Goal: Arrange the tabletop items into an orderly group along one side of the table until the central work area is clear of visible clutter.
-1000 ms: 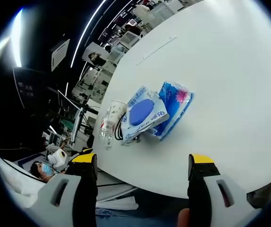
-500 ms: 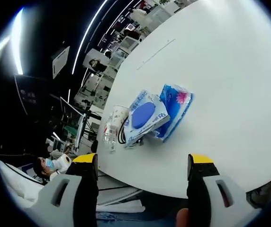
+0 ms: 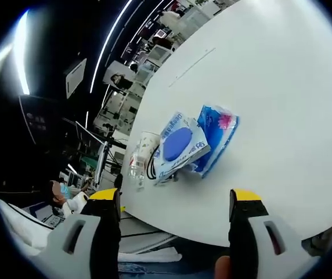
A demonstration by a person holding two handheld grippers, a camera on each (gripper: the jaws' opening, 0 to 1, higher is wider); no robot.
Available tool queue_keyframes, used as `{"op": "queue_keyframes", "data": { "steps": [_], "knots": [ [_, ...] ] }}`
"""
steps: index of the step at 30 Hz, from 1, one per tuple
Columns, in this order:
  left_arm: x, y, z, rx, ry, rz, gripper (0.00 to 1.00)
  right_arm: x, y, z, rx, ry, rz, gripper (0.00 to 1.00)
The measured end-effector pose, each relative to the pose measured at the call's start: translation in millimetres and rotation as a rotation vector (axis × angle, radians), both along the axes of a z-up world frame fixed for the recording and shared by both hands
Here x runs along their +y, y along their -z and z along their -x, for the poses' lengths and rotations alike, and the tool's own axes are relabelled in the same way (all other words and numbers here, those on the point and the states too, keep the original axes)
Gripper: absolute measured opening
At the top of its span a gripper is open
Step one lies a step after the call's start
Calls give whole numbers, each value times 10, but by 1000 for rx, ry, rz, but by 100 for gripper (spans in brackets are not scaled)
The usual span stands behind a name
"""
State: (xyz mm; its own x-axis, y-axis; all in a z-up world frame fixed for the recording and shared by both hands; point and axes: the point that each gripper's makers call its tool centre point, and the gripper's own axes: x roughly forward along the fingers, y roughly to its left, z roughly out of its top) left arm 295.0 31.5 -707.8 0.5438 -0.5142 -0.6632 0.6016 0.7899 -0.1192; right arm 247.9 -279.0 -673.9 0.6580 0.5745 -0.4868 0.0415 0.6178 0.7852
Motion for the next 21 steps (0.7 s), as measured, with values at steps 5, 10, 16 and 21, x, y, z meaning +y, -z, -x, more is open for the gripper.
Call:
{"op": "queue_keyframes", "data": {
  "steps": [5, 10, 16, 21],
  "knots": [
    [39, 29, -19, 0, 0, 2, 68, 7, -24, -6, -7, 27, -39, 77],
    [65, 44, -31, -2, -3, 2, 68, 17, -28, -16, -4, 44, -66, 76],
    [66, 45, -28, -4, -2, -2, 68, 24, -41, -43, -3, 40, -65, 76],
    [68, 24, -36, -10, -11, 0, 68, 32, -44, -76, -5, 38, -67, 76]
  ]
}}
